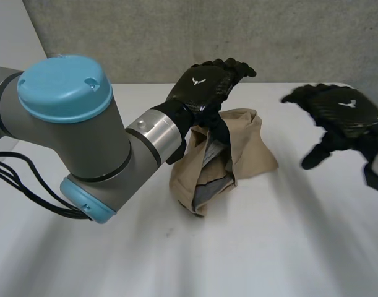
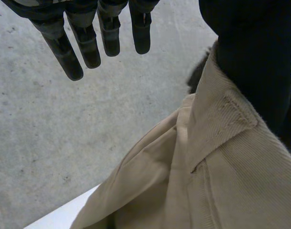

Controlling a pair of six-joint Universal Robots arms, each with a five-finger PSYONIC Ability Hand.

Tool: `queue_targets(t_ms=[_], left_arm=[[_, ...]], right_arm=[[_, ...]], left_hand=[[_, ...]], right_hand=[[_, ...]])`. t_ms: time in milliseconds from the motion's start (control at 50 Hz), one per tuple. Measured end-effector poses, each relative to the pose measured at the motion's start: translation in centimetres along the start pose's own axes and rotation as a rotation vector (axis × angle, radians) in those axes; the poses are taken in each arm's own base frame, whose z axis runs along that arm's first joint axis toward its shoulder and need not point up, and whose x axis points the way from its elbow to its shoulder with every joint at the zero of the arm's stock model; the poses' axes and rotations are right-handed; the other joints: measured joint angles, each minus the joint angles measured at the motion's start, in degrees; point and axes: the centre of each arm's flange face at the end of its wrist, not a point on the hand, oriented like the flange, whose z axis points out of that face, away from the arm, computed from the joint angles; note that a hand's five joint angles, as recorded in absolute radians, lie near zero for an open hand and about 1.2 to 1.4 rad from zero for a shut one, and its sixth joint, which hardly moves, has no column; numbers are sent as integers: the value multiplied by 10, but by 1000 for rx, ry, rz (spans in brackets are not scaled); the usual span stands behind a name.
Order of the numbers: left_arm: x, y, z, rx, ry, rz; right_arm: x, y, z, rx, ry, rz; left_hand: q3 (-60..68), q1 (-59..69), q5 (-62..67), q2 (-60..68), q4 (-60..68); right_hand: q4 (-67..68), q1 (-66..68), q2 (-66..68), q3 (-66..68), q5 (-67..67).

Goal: Fold the shorts.

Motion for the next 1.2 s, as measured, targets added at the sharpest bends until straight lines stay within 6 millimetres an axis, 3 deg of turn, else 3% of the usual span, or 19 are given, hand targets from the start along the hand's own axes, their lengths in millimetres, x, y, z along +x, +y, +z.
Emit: queue_targets(t_ms=[40, 80, 140, 220, 240, 260, 300, 360, 380, 400, 760, 880, 1020, 1040, 1060, 1080, 1100, 1160, 1200], left_arm=[[0, 0, 0, -1, 1, 0], [3, 3, -1, -9, 12, -4], [6, 4, -1, -13, 18, -6], [9, 5, -2, -18, 22, -8], [9, 6, -3, -20, 23, -9], [10, 7, -3, -22, 24, -10], [11, 8, -4, -25, 26, -11], [11, 8, -5, -27, 26, -11], [11, 9, -6, -32, 23, -12], [11, 8, -7, -32, 22, -11], [10, -5, -22, -20, 6, -3], [4, -10, -29, -15, -13, 4], [-14, -10, -35, -23, -58, 6], [-14, -10, -35, -23, -58, 6], [-18, -8, -35, -27, -67, 5], [-18, -8, -35, -27, -67, 5], [-21, -7, -35, -31, -73, 3], [-23, -4, -35, -37, -78, 1], [-24, -1, -34, -43, -80, -1]], right_arm=[[-3, 0, 1, 11, -9, 5], [-25, -2, 10, 102, -84, 73], [-40, -1, 21, 143, -136, 134], [-50, 6, 34, 147, -174, 175], [-52, 8, 38, 145, -180, 180], [-53, 11, 41, 139, -186, 184], [-54, 15, 47, 127, -191, 185], [-54, 18, 50, 121, -192, 183], [-52, 25, 59, 101, -186, 169], [-51, 26, 60, 98, -184, 166], [-40, 34, 67, 78, -121, 68], [-7, 37, 72, 71, -7, 35], [78, 50, 80, 17, 234, -79], [78, 50, 80, 17, 234, -79], [101, 57, 82, -18, 297, -111], [101, 57, 82, -18, 297, -111], [114, 63, 84, -55, 335, -127], [124, 72, 84, -127, 368, -134], [125, 76, 82, -166, 373, -127]], left_hand=[[0, 0, 0, 0, 0], [0, 0, 0, 0, 0], [0, 0, 0, 0, 0], [0, 0, 0, 0, 0], [0, 0, 0, 0, 0], [0, 0, 0, 0, 0], [0, 0, 0, -1, 0], [0, -1, 0, -2, 0], [0, -5, 0, -2, 0], [0, -5, 0, -2, 0], [0, -5, 0, -3, 0], [0, -5, 0, -3, 0], [0, -5, 0, -3, 0], [0, -5, 0, -3, 0], [0, -5, 0, -3, 0], [0, -5, 0, -3, 0], [0, -5, 0, -3, 0], [0, -5, 0, -3, 0], [0, -5, 0, -3, 0]], right_hand=[[0, 0, 0, 0, 0], [0, 0, 0, 0, 0], [0, 0, 0, 0, 0], [0, 1, 2, 2, 0], [11, 11, 12, 15, 12], [96, 89, 109, 107, 88], [257, 254, 255, 280, 229], [306, 300, 299, 317, 271], [513, 445, 518, 517, 475], [534, 451, 543, 540, 503], [544, 451, 546, 548, 514], [546, 451, 546, 548, 514], [546, 451, 546, 548, 514], [546, 451, 546, 548, 514], [490, 410, 489, 501, 475], [490, 410, 489, 501, 475], [429, 358, 425, 434, 425], [130, 81, 128, 141, 137], [11, 7, 13, 19, 22]])
